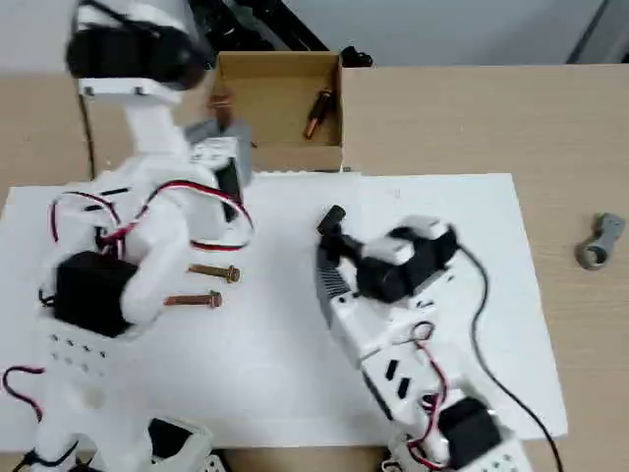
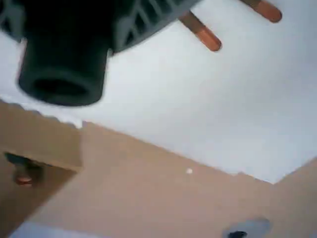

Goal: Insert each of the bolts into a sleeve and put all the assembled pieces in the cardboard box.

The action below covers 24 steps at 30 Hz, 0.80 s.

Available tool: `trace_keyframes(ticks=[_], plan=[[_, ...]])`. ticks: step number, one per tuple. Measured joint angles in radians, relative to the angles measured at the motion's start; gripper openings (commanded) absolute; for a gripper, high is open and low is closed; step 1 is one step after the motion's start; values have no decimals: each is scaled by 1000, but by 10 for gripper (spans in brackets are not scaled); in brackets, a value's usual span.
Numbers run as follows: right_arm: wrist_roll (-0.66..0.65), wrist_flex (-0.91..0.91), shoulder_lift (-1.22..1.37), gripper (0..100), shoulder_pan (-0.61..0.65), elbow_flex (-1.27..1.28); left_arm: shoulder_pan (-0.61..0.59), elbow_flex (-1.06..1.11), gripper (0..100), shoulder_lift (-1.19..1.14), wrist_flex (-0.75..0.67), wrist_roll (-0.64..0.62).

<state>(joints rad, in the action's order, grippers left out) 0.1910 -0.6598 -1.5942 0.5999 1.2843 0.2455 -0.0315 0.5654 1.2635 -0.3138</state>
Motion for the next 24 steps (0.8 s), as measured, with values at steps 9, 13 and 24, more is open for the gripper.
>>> trace_keyframes(ticks=[9,13,24], plan=[[-71,190,-160,3,57,247,221,0,5,2,-9,0],[-81,204,-198,3,57,259,296,0,5,23,-15,-26],[-81,245,-198,3,58,269,334,282,5,210,-160,-34]])
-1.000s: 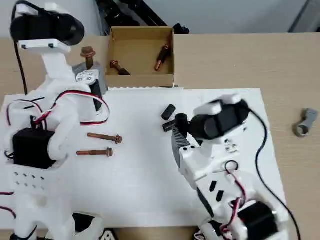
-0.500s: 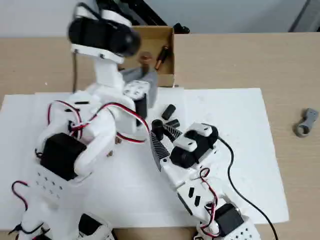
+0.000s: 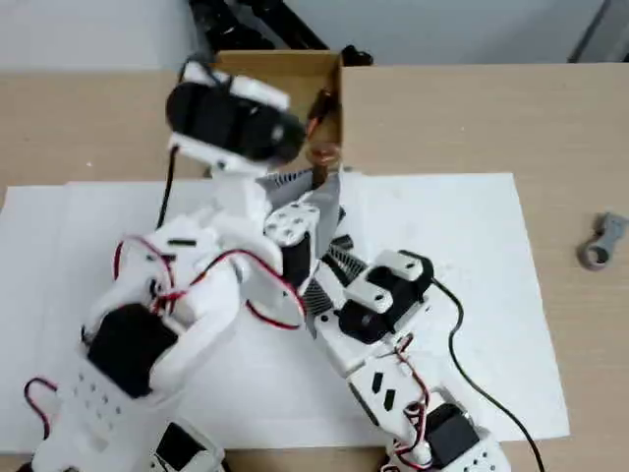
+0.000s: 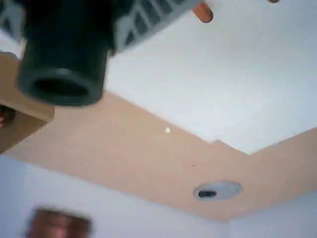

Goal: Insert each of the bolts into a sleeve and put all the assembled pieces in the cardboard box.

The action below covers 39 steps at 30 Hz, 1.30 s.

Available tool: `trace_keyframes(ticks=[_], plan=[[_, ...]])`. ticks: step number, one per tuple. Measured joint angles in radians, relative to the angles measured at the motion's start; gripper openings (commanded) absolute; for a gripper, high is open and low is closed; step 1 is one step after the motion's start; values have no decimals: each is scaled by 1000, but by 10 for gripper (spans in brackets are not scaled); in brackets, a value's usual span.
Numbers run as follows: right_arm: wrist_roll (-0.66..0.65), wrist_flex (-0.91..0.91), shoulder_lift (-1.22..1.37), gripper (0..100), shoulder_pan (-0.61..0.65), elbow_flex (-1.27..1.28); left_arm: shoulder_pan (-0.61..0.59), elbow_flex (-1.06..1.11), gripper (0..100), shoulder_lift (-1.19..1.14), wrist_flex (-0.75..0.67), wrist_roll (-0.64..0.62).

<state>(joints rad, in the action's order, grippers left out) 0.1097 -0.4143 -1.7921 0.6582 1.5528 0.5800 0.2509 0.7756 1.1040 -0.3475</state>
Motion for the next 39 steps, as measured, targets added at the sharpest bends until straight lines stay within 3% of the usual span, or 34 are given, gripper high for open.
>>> trace_keyframes(ticks=[5,18,27,39], plan=[[0,9,-2,3,-2,0,0,133,5,84,-75,35],[0,9,-2,3,-2,0,0,153,5,123,-98,43],[0,9,-2,3,-2,0,-31,304,5,123,-215,46],[0,9,-2,3,-2,0,-37,307,5,123,-216,81]])
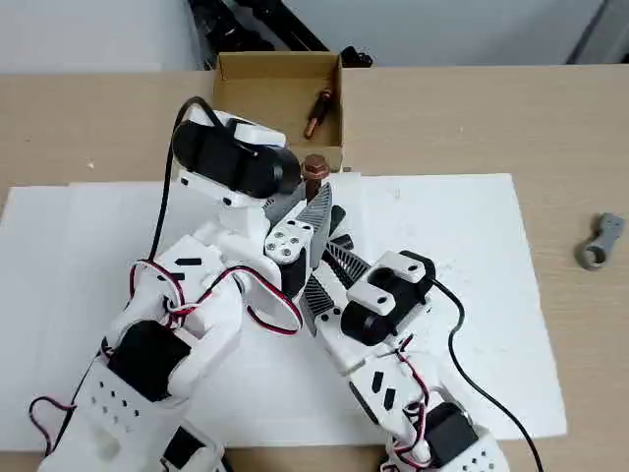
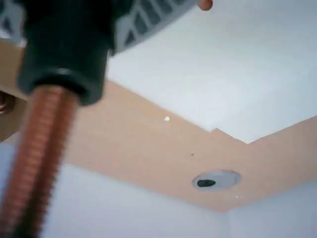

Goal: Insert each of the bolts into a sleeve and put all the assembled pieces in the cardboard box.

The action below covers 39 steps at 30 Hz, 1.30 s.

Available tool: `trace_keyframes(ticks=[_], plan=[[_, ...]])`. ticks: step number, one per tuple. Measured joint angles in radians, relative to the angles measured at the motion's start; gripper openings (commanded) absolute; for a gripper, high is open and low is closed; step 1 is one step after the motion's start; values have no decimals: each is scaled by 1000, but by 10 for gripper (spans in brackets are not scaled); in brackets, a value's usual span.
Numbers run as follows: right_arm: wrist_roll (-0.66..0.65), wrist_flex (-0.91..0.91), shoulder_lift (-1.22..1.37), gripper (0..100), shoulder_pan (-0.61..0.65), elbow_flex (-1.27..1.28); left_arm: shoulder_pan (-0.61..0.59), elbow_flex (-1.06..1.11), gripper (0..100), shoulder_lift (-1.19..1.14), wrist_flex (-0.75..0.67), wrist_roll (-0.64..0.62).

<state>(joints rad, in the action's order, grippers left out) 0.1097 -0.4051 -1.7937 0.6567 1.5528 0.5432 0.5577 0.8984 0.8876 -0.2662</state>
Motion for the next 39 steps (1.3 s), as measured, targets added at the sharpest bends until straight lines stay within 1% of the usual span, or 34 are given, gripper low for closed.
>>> trace_keyframes(ticks=[3,8,17,22,29,36,39], plan=[[0,0,0,3,0,0,-6,8,5,0,-17,6],[0,0,2,3,2,3,-40,80,5,3,-57,6],[0,0,2,3,2,2,-41,94,5,6,-58,6],[0,0,2,3,2,2,-43,95,5,6,-58,-57],[0,0,2,3,0,3,-44,95,5,6,-21,-78],[0,0,0,3,-43,2,20,95,5,6,14,-74],[32,0,-5,3,-44,2,31,98,5,6,14,-74]])
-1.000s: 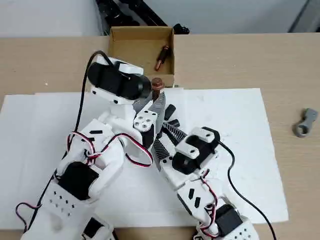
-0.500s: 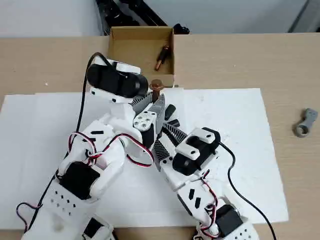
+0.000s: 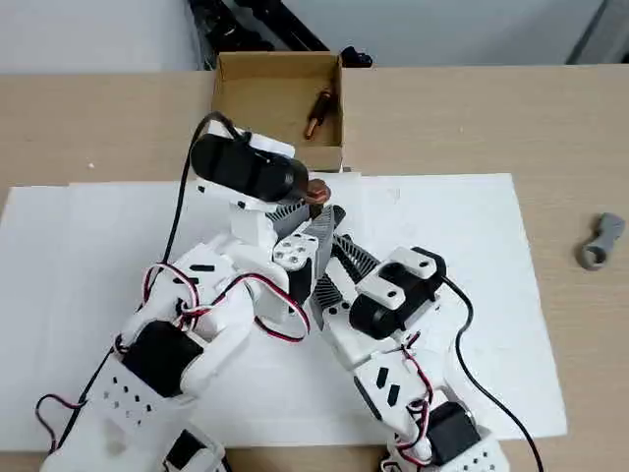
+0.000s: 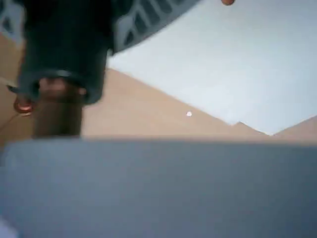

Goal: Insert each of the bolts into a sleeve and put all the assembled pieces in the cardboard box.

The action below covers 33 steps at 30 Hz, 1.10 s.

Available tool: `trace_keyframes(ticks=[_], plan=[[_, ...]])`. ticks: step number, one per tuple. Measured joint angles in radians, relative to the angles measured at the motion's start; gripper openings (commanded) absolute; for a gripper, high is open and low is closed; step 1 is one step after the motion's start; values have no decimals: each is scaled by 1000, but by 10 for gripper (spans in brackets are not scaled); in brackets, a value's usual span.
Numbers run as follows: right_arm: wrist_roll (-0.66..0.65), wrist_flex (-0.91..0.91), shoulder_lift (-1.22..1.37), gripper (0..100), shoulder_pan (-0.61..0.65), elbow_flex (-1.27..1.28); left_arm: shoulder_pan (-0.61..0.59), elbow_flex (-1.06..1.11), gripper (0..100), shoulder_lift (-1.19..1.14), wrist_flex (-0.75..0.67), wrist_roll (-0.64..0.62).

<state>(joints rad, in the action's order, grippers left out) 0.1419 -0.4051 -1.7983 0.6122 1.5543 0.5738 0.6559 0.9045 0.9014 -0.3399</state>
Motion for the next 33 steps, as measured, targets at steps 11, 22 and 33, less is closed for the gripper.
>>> trace_keyframes(ticks=[11,22,33], plan=[[23,0,-2,3,0,0,11,-2,182,0,110,43],[23,46,12,3,-3,-6,-44,-78,193,2,249,21],[176,112,496,3,-150,-384,-186,-285,133,2,422,25]])
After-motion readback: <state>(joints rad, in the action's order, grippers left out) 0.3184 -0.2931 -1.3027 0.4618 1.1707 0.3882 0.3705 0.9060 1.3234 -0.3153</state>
